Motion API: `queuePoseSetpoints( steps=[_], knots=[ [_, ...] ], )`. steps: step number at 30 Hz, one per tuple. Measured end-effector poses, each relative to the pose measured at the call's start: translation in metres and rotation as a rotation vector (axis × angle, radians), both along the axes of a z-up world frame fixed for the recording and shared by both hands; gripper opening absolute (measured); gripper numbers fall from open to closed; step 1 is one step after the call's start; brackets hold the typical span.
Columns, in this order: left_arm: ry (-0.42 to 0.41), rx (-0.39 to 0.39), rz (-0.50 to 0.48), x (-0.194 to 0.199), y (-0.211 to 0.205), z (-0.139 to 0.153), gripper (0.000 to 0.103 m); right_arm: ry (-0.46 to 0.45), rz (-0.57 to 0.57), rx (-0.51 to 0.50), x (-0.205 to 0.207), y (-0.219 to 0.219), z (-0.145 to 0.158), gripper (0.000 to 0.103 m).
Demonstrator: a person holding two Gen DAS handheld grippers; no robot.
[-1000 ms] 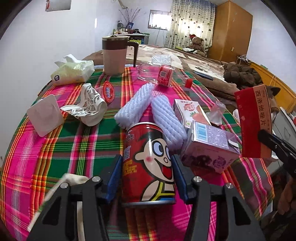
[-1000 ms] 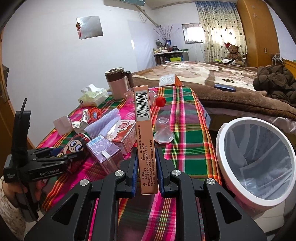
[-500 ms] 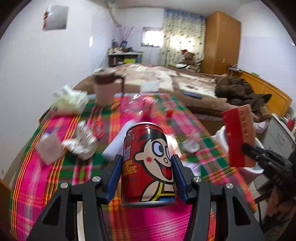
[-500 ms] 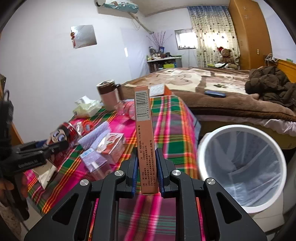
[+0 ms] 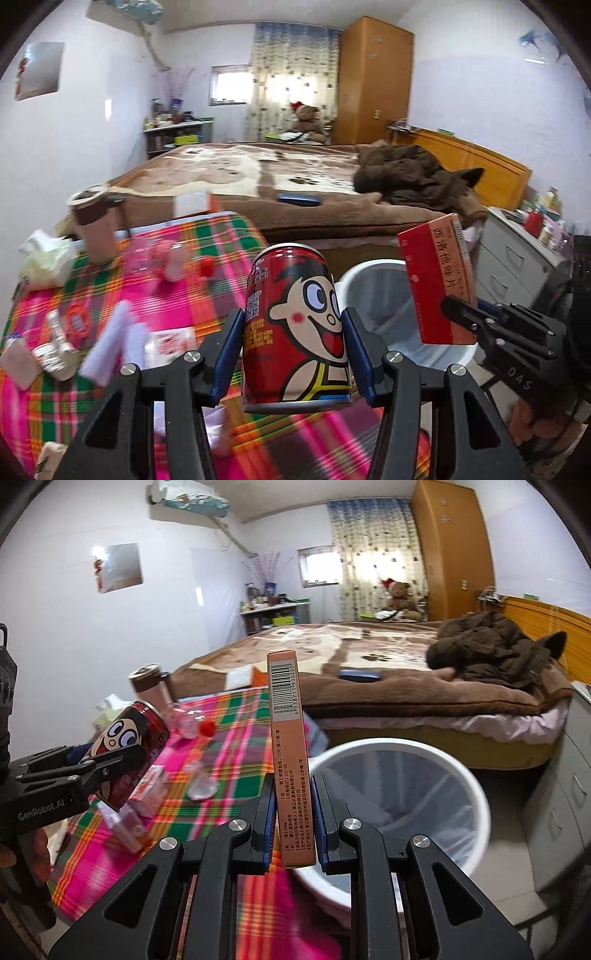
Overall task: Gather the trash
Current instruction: 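Carry the can and box over the white bin and open both tools, then withdraw both tools from the bin back over the table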
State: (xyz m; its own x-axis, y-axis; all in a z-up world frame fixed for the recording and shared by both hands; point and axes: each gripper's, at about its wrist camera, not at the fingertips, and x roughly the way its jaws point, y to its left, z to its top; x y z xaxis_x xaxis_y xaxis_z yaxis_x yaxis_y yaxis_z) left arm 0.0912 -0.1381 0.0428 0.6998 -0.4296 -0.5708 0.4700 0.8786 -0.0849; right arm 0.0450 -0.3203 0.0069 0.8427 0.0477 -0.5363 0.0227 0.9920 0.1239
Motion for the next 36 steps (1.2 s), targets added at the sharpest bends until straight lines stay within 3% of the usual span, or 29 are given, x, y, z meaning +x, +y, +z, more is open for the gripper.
queuePoseSetpoints(
  steps=[8,20,23,25,26,27,29,36],
  knots=[
    [0.047,-0.014,-0.11,0.008,-0.058,-0.011,0.055,0.055,-0.074,-0.008,0.01,-0.027,-0.01,0.018],
    [0.156,-0.001,-0.222,0.023,-0.13,-0.043,0.055,0.237,-0.139,0.047,0.034,-0.074,-0.049,0.021],
    [0.171,0.006,-0.227,0.026,-0.133,-0.051,0.056,0.254,-0.149,0.049,0.035,-0.077,-0.053,0.021],
    [0.175,-0.001,-0.213,0.028,-0.131,-0.053,0.065,0.257,-0.152,0.057,0.035,-0.078,-0.054,0.023],
    [0.174,-0.002,-0.206,0.029,-0.129,-0.053,0.076,0.259,-0.153,0.061,0.034,-0.078,-0.054,0.027],
    [0.173,-0.011,-0.206,0.029,-0.127,-0.053,0.078,0.258,-0.155,0.062,0.034,-0.078,-0.054,0.031],
    [0.172,-0.028,-0.209,0.03,-0.122,-0.051,0.078,0.247,-0.159,0.055,0.032,-0.077,-0.052,0.046],
    [0.144,-0.031,-0.162,0.023,-0.094,-0.043,0.078,0.22,-0.172,0.069,0.026,-0.074,-0.045,0.047]
  ],
)
